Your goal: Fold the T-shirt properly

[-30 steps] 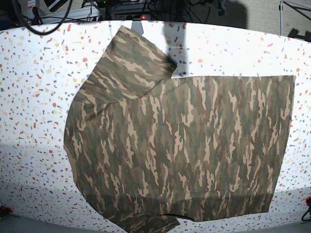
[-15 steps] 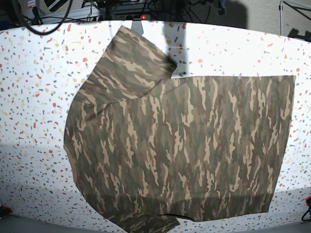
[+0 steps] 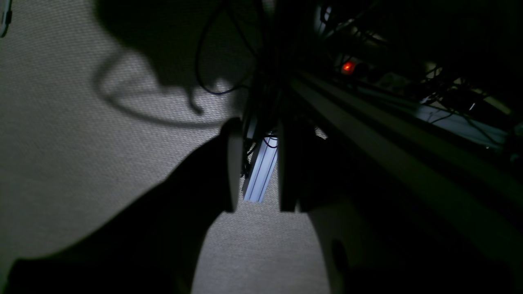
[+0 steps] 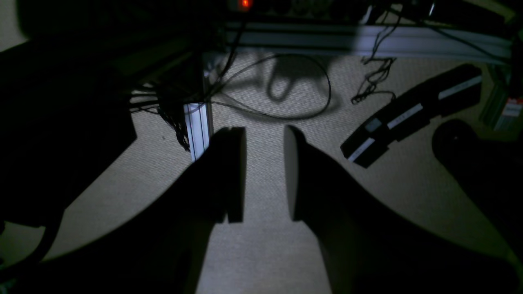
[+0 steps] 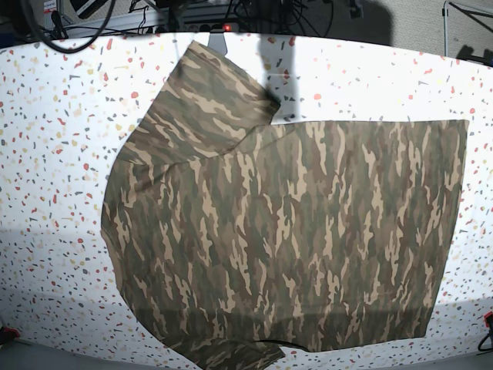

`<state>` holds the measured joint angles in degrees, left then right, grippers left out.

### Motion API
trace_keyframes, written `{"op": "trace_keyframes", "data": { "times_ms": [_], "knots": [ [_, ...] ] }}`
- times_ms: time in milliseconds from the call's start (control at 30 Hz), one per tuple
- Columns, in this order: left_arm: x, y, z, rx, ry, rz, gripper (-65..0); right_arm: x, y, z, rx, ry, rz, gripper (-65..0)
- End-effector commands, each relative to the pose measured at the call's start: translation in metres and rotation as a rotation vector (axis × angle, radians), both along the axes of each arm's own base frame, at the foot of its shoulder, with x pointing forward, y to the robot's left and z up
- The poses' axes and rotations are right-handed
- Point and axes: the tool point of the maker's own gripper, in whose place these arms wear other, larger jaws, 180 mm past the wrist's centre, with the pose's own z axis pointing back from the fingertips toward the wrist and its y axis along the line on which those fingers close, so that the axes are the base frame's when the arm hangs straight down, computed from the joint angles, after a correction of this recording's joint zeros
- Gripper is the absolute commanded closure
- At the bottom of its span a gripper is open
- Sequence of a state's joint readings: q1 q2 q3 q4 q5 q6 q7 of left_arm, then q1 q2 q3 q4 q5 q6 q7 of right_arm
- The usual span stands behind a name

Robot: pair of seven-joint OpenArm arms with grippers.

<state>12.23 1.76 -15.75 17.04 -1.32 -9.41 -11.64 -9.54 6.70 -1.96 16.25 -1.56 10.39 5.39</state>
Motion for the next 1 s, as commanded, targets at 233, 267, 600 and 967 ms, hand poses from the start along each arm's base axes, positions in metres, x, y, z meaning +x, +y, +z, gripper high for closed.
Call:
{"op": "trace_keyframes", "data": {
  "times_ms": [233, 267, 600, 967],
  "knots": [
    [-0.023, 0.006, 0.007, 0.015, -0.004, 0.000, -15.4, -0.021, -0.035, 0.009, -0.023, -0.011, 0.055, -17.1],
    [-0.025, 0.009, 0.009, 0.023, -0.013, -0.003, -15.4, -0.024, -0.036, 0.010, -0.019, -0.011, 0.083, -17.1],
    [-0.052, 0.032, 0.052, 0.057, -0.081, -0.053, -15.4, -0.054, -0.040, 0.050, 0.009, -0.074, 0.200, -17.1],
    [-0.041, 0.049, 0.120, 0.142, -0.187, -0.241, -15.5, -0.044, -0.023, 0.148, 0.157, -0.248, 0.232, -17.1]
  ]
}}
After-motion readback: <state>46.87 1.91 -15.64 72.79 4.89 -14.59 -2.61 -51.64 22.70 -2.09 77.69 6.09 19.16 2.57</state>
